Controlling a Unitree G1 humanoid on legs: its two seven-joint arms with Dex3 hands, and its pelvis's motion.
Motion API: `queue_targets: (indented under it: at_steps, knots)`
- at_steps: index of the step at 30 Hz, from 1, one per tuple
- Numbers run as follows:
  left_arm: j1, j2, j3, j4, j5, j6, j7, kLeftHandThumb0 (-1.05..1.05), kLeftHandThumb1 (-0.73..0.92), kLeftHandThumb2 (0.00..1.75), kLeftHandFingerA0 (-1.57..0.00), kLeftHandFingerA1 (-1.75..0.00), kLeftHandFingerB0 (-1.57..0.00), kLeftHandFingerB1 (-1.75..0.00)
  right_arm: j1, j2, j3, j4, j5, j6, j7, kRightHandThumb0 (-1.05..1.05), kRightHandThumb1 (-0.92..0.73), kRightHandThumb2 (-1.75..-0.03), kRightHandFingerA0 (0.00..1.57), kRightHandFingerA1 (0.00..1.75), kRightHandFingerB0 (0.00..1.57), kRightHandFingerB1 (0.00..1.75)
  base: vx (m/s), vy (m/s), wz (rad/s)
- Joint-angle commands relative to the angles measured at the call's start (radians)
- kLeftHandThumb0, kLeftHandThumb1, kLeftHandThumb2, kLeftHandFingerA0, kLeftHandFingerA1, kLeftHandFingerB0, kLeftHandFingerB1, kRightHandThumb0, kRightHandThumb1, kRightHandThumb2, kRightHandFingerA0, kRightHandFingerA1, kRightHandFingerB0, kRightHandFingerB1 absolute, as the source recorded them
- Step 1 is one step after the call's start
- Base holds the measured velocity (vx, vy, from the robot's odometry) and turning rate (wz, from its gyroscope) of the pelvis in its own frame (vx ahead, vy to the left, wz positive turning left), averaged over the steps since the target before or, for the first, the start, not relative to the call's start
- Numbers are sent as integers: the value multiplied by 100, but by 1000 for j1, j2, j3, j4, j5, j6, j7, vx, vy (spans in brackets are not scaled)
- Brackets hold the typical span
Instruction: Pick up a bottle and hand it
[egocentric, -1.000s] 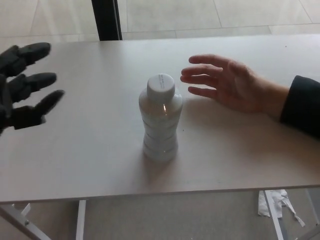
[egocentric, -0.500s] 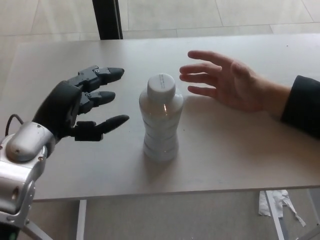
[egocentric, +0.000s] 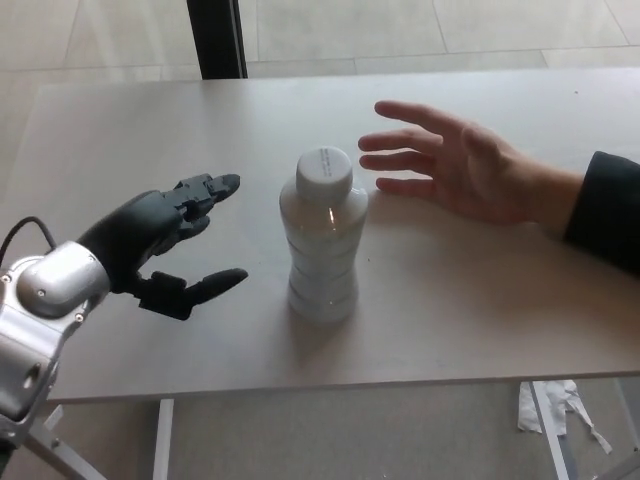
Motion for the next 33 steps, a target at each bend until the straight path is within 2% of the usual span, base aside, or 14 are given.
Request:
queue_targets:
  at_steps: [1, 4, 5, 9, 11, 12, 18, 19, 21, 24, 25, 29, 30, 33]
  knots:
    - [44, -106, 21, 11, 66, -78, 132, -87, 53, 93, 0, -17, 0, -7, 1, -2, 1, -38, 26, 11, -25, -105, -19, -107, 92, 150, 20, 116, 0, 0, 0]
    - [55, -156, 22, 26, 97, -107, 172, -97, 50, 58, 0, -13, 0, 0, -5, 0, 4, -28, 24, 3, -24, -105, -27, -90, 57, 165, 11, 144, 0, 0, 0]
    - [66, -175, 28, 30, 91, -125, 180, -89, 56, 94, 0, -19, 0, -9, -7, -3, 4, -20, 25, 0, -16, -105, -29, -85, 54, 165, 11, 144, 0, 0, 0]
    - [105, -266, 44, 59, 92, -184, 232, -84, 53, 93, 0, -20, 0, -14, -22, -10, 9, 5, 25, 3, -12, -105, -29, -83, 53, 164, 12, 143, 0, 0, 0]
    - [114, -291, 45, 80, 100, -207, 245, -87, 55, 94, 0, -19, 0, -13, -17, -9, 18, -11, 18, -2, -18, -105, -17, -107, 65, 155, 16, 111, 0, 0, 0]
    - [118, -302, 46, 90, 106, -219, 253, -89, 56, 95, 0, -19, 0, -12, -17, -10, 15, -11, 24, -3, -10, -105, -29, -82, 71, 154, 6, 146, 0, 0, 0]
    - [149, -364, 62, 112, 105, -272, 272, -85, 54, 93, 0, -26, 0, -15, -33, -9, 36, 9, 12, -16, -23, -105, -29, -86, 56, 163, 10, 140, 0, 0, 0]
    - [157, -378, 62, 110, 104, -267, 276, -85, 54, 92, 0, -24, 0, -17, -37, -6, 38, 8, 14, -13, -29, -105, -31, -82, 86, 145, 9, 145, 0, 0, 0]
    - [163, -388, 70, 107, 104, -259, 279, -85, 54, 92, 0, -24, 0, -17, -39, -1, 43, 1, 16, -19, -29, -105, -31, -82, 86, 145, 9, 145, 0, 0, 0]
    - [164, -395, 72, 121, 114, -265, 287, -87, 54, 92, 0, -23, 0, -17, -47, -3, 38, 18, 25, -16, -20, -105, -32, -79, 78, 148, 9, 140, 0, 0, 0]
    - [150, -416, 66, 145, 155, -239, 349, -84, 50, 91, 0, -25, 0, -23, -49, -3, 44, 17, 19, -16, -27, -105, -27, -91, 37, 175, 13, 131, 0, 0, 0]
    - [122, -481, 81, 187, 193, -223, 471, -86, 52, 89, 0, -20, 0, -19, -54, 2, 51, -9, 24, -4, -15, -105, -31, -81, 68, 159, 8, 139, 0, 0, 0]
    - [116, -495, 84, 197, 199, -227, 493, -88, 53, 87, 0, -18, 0, -14, -57, 3, 51, -12, 26, 5, -20, -105, -17, -107, 52, 155, 15, 113, 0, 0, 0]
    - [91, -538, 89, 217, 226, -192, 566, -91, 54, 87, 0, -15, 0, -12, -58, 2, 58, -12, 18, 5, -26, -105, -26, -91, 31, 172, 15, 133, 0, 0, 0]
